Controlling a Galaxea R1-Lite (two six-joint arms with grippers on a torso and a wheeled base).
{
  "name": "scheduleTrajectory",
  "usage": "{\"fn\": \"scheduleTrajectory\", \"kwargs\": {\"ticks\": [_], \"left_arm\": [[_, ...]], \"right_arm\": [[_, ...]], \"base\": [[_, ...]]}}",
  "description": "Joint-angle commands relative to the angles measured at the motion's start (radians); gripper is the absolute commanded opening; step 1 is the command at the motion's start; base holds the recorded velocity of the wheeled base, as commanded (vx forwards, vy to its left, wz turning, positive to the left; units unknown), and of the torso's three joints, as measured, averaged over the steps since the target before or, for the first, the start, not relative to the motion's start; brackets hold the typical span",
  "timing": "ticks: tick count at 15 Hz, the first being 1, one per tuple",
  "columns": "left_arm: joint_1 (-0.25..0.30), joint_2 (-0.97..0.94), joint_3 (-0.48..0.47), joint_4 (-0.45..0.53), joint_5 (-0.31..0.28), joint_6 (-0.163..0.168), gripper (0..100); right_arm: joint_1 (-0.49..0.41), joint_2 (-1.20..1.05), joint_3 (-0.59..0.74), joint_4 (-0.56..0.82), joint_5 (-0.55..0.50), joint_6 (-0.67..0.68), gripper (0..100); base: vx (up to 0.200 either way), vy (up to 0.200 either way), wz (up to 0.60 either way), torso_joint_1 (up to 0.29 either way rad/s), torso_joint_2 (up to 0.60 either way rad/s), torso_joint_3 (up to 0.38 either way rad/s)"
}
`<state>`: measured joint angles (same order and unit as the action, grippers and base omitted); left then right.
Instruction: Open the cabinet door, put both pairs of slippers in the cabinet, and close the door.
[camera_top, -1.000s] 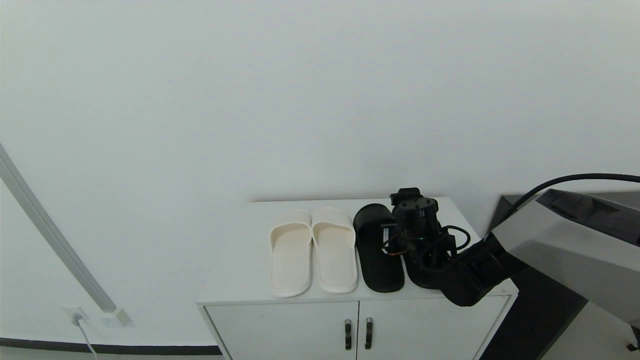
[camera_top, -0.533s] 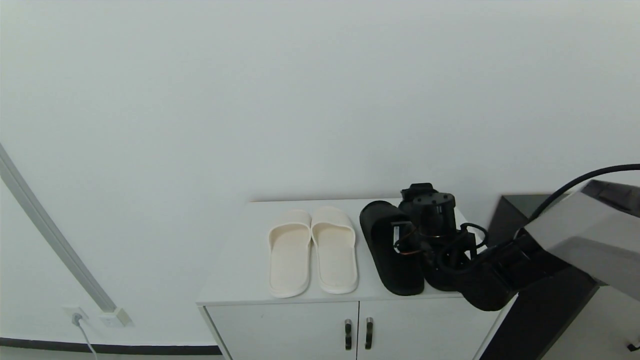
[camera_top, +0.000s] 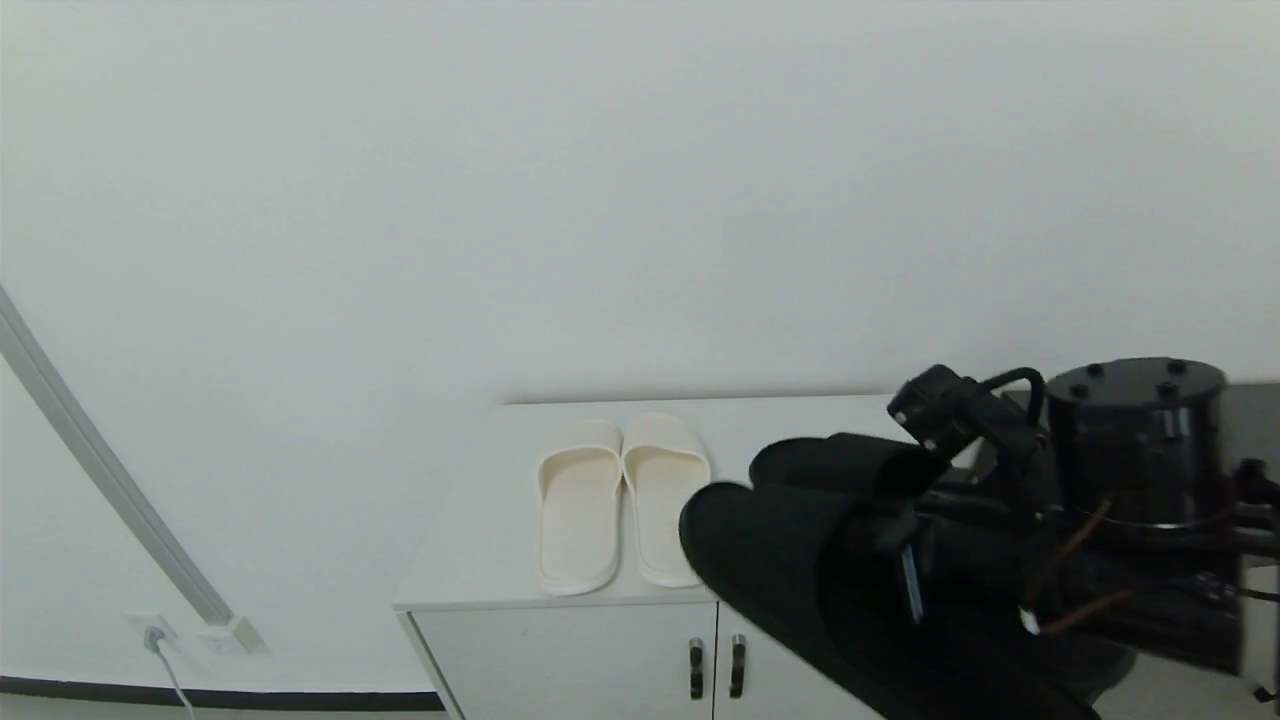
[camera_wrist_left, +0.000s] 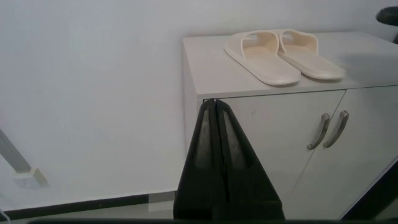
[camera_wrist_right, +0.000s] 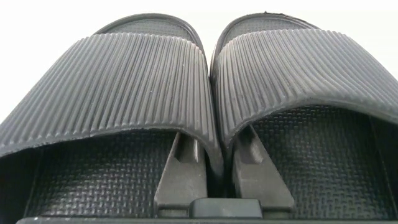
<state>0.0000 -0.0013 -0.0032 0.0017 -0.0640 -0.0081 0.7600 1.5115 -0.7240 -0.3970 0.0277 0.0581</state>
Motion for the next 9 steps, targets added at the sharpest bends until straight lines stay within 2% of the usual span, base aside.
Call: {"fn": "scheduleTrajectory", "kwargs": {"ticks": [1, 4, 9], "left_arm": [[0.000, 0.001, 0.000, 0.000, 0.000, -0.001, 0], [0.000, 0.001, 0.000, 0.000, 0.000, 0.000, 0], [0.000, 0.001, 0.000, 0.000, 0.000, 0.000, 0]], "right_arm": [[0.047, -0.178, 0.044, 0.063, 0.069, -0.007, 0], [0.047, -0.122, 0.054, 0.060, 0.071, -0.009, 0], [0.047, -0.105, 0.057, 0.056, 0.071, -0.009, 0]], "base": [[0.000, 0.000, 0.00, 0.000, 0.00, 0.000], [0.000, 0.000, 0.00, 0.000, 0.00, 0.000], [-0.200, 0.000, 0.00, 0.004, 0.00, 0.003]]}}
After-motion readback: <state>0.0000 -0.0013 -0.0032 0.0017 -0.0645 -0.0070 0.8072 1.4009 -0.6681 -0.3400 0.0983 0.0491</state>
